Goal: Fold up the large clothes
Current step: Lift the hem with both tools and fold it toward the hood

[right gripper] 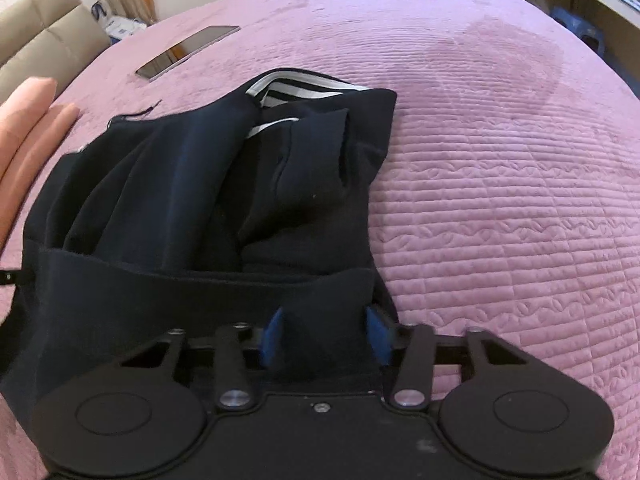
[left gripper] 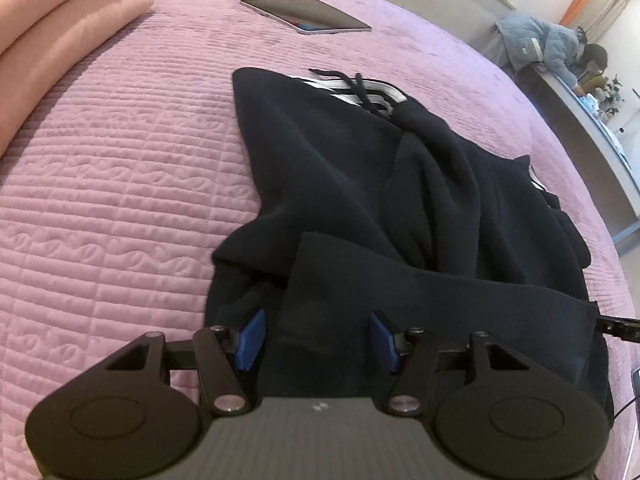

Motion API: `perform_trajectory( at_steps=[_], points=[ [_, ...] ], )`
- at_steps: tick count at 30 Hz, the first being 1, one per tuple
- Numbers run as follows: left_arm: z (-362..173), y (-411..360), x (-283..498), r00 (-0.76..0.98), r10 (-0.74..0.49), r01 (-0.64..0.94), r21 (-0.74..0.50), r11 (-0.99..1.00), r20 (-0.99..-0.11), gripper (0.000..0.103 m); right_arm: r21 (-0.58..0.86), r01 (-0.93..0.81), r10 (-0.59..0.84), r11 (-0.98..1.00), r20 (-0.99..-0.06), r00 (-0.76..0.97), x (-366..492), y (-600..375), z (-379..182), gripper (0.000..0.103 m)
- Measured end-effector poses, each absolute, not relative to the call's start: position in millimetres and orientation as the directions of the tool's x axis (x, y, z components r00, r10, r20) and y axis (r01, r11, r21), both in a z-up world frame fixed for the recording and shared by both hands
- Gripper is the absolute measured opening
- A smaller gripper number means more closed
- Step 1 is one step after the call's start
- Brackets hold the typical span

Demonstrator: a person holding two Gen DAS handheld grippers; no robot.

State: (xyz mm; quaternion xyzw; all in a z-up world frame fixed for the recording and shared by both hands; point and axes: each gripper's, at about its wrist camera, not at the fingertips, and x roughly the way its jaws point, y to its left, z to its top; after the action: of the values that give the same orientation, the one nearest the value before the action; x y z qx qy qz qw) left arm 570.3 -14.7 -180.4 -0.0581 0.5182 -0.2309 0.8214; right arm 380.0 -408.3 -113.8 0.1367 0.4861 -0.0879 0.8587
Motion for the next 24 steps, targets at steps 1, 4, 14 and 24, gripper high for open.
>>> perform_trajectory(
  at_steps=[1, 4, 14, 24],
  points=[
    [-179.6, -17.9, 568.7, 0.361, -0.445, 0.334, -0.332, 0.882, -0.820, 0.056, 0.146, 0.274, -0.018, 0.951, -0.855, 0.519, 378.2, -405.5, -111.9, 0.017],
    [-176.9, -27.3, 565.7, 0.390, -0.421, 0.380, -0.274, 0.884, -0.819, 0.036, 0.130, 0.228, -0.015, 0.965, -0.841, 0.540, 372.5, -394.2, -104.7, 0.014],
    [-191.5, -20.6, 581.3, 0.344, -0.529, 0.339, -0.423, 0.840, -0.775, 0.063, 0.188, 0.251, 0.032, 0.949, -0.855, 0.518, 389.1, -404.0, -126.2, 0.046],
    [-133.9, -21.7, 537.2, 0.510, -0.487, 0.392, -0.313, 0.865, -0.709, 0.010, -0.056, 0.191, -0.169, 0.980, -0.743, 0.648, 346.7, -360.8, -71.3, 0.007]
  ],
)
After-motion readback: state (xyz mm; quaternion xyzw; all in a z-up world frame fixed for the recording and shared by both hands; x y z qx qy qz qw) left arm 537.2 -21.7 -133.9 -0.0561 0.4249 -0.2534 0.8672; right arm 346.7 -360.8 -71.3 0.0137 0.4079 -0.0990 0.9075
